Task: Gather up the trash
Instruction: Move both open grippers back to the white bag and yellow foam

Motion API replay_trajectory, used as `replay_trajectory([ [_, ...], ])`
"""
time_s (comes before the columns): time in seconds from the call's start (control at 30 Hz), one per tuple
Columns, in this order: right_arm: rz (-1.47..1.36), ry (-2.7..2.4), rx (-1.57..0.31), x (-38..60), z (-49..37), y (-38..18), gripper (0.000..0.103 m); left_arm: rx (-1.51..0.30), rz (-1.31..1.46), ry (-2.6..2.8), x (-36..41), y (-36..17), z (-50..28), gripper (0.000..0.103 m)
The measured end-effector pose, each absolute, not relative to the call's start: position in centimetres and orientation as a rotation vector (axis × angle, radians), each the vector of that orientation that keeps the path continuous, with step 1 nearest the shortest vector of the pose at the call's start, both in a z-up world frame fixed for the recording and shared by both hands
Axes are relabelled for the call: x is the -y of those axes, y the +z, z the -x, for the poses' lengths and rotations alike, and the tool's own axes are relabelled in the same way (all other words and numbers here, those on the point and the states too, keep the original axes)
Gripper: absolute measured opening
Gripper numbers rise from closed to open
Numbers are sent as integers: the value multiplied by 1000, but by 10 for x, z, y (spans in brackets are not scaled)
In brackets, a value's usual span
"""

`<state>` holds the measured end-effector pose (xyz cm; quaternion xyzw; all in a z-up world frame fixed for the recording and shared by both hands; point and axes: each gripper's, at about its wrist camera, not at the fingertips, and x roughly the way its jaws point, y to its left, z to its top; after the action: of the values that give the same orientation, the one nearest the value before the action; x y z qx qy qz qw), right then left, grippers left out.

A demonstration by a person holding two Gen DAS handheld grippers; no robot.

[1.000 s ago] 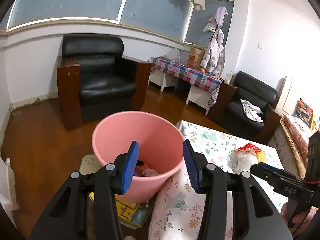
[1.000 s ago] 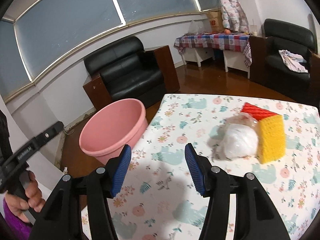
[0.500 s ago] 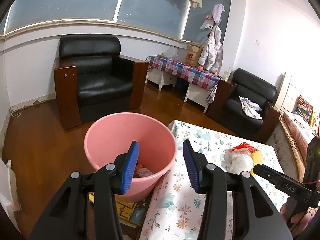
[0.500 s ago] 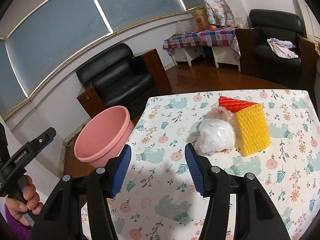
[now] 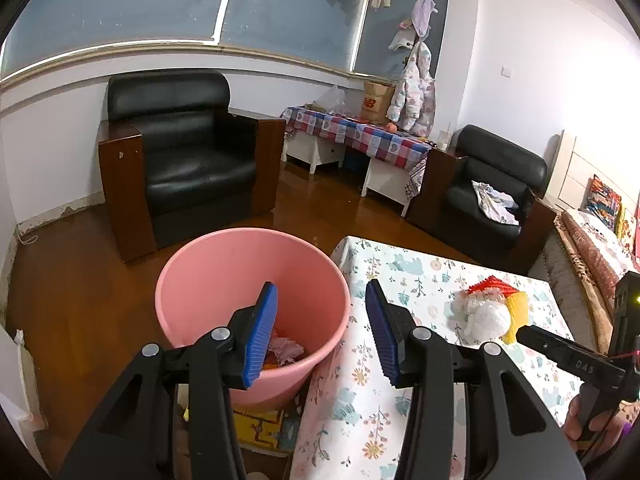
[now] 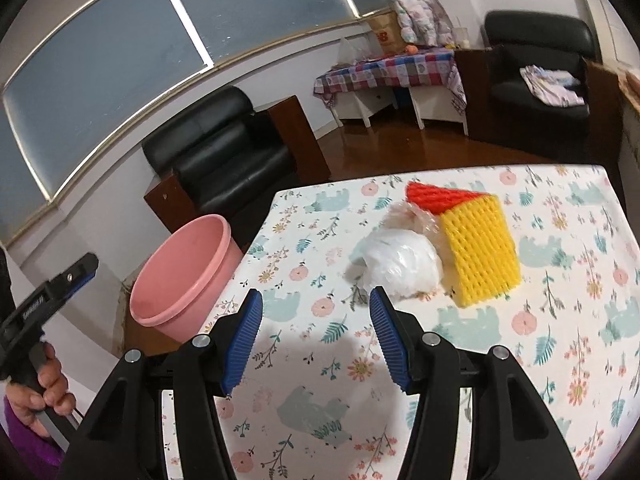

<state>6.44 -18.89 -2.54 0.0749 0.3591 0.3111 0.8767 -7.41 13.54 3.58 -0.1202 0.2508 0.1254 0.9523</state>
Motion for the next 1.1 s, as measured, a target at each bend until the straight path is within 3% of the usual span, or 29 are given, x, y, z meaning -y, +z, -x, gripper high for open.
replay_trajectory([
  [1.1,-168,667,-725,200,-37,-12,55,-547,177,131,-109,22,64,46],
])
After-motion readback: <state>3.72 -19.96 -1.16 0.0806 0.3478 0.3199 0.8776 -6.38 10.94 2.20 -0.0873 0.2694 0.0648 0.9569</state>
